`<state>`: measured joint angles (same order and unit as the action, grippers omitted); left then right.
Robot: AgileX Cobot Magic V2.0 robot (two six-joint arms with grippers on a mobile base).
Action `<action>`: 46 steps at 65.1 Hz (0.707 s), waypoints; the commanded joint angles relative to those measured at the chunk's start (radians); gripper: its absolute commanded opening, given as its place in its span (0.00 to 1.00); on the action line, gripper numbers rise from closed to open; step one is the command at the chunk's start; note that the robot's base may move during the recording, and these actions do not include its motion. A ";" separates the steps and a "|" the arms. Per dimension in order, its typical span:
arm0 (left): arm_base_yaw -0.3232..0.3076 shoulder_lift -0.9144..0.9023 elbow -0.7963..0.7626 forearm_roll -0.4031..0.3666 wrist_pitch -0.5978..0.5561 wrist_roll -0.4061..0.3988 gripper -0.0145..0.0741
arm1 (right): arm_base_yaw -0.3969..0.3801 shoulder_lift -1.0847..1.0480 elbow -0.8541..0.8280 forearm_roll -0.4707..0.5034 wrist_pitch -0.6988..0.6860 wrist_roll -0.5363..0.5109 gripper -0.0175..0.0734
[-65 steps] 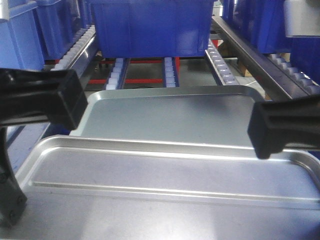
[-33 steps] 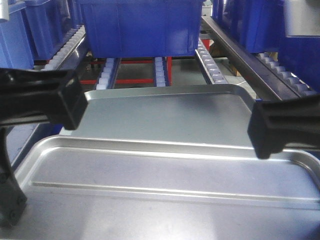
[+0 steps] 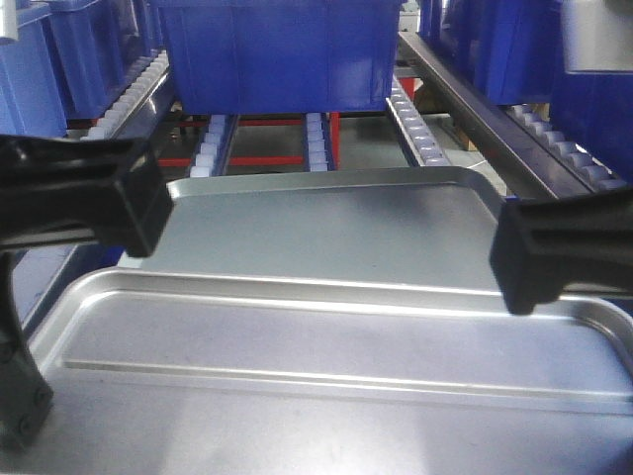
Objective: Grab silver tray and stack on right shelf
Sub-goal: 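Carry the tray with both grippers over the shelf holding another tray, then lower the held tray onto the tray on the shelf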
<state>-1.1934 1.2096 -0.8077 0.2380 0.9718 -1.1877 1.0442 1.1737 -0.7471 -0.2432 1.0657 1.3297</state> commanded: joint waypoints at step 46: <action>0.251 0.010 -0.021 -0.002 -0.236 0.316 0.05 | -0.205 -0.012 -0.174 -0.133 -0.094 -0.296 0.27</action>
<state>-1.0079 1.2207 -0.8037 0.2502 0.7911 -0.9828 0.9083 1.1737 -0.8617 -0.3253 1.0360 1.0999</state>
